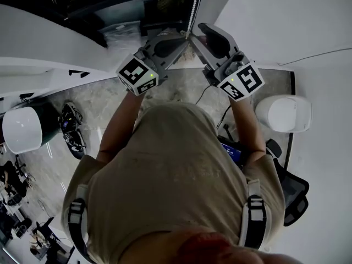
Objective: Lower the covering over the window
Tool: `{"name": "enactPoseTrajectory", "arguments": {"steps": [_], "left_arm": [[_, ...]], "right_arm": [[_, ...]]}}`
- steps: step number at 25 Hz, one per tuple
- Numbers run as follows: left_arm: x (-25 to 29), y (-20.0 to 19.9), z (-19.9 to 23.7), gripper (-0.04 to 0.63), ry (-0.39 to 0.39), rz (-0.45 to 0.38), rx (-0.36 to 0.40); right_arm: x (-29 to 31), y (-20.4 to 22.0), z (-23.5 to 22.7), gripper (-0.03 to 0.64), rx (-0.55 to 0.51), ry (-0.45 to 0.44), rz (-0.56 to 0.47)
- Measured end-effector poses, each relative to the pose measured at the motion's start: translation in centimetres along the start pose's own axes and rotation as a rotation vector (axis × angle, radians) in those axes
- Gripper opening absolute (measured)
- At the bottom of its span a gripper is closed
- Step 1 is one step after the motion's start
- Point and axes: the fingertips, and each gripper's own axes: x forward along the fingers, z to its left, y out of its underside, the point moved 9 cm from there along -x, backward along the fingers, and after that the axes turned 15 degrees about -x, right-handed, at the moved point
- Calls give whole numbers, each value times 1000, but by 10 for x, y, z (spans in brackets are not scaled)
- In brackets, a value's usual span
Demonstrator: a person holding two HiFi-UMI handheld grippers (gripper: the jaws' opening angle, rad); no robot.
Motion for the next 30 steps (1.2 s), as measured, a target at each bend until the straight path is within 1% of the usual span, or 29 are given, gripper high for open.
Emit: {"name": "enactPoseTrajectory", "arguments": {"steps": [3, 8, 13, 15, 17, 20, 25, 30], "left_arm": [[0, 1, -5, 17, -2, -6, -1], [-5, 3, -9, 17, -7, -23, -13], [-10, 4, -4, 17, -9, -29, -19], [-16, 4, 7, 17, -5, -25, -23], [-19, 4, 17, 17, 5, -22, -27], [-15, 4, 12, 17, 27, -15, -24], [-17, 3, 16, 17, 66, -1, -27], [-13, 0, 11, 17, 100, 17, -10]], "right_arm": [[3, -4, 3, 133, -1, -14, -4], [4, 1, 6, 133, 9, -26, 16], [8, 4, 8, 132, -11, -17, 23], [19, 11, 8, 132, -13, -13, 28], [29, 17, 8, 132, -14, -8, 33], [26, 14, 8, 132, -21, 1, 39], [34, 14, 10, 132, -32, 19, 47], [33, 8, 12, 132, -48, 33, 48]]}}
